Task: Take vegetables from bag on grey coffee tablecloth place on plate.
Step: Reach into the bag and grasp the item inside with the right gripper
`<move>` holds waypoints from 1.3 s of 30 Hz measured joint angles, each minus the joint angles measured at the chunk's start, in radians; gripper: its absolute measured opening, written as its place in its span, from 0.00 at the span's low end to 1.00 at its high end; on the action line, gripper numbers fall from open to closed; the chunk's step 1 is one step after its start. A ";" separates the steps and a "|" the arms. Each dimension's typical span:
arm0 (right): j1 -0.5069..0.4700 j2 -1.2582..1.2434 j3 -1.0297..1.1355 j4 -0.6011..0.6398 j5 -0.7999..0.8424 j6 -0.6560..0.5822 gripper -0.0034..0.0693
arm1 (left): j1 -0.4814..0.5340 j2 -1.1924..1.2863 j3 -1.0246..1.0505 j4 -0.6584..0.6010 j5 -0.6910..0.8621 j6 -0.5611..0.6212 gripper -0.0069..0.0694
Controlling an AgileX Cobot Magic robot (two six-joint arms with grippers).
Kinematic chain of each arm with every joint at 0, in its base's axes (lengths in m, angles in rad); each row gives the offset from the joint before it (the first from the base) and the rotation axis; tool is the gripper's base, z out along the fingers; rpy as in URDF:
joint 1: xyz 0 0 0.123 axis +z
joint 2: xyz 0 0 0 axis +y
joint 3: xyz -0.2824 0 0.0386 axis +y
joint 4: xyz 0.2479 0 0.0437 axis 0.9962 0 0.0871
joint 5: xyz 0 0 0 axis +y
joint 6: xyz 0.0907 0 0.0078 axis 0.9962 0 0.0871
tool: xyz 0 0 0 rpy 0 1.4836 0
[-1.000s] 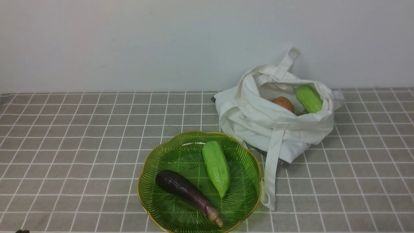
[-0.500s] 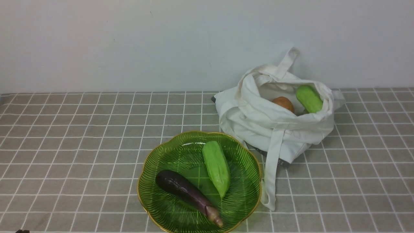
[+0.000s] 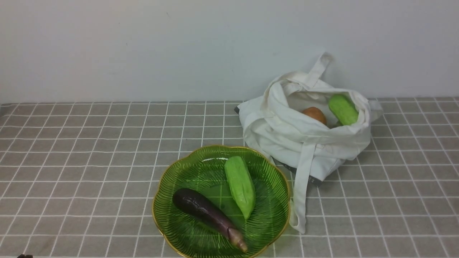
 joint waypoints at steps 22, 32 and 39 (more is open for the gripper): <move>0.043 1.477 -1.232 0.226 1.395 -0.723 0.03 | 0.000 0.000 0.000 0.000 0.000 0.000 0.08; 0.166 1.819 -1.559 0.062 1.398 -0.642 0.03 | 0.000 0.000 0.000 0.000 0.000 0.000 0.08; 0.170 2.113 -1.849 -0.035 1.398 -0.571 0.09 | 0.000 0.000 0.000 0.000 0.000 0.000 0.08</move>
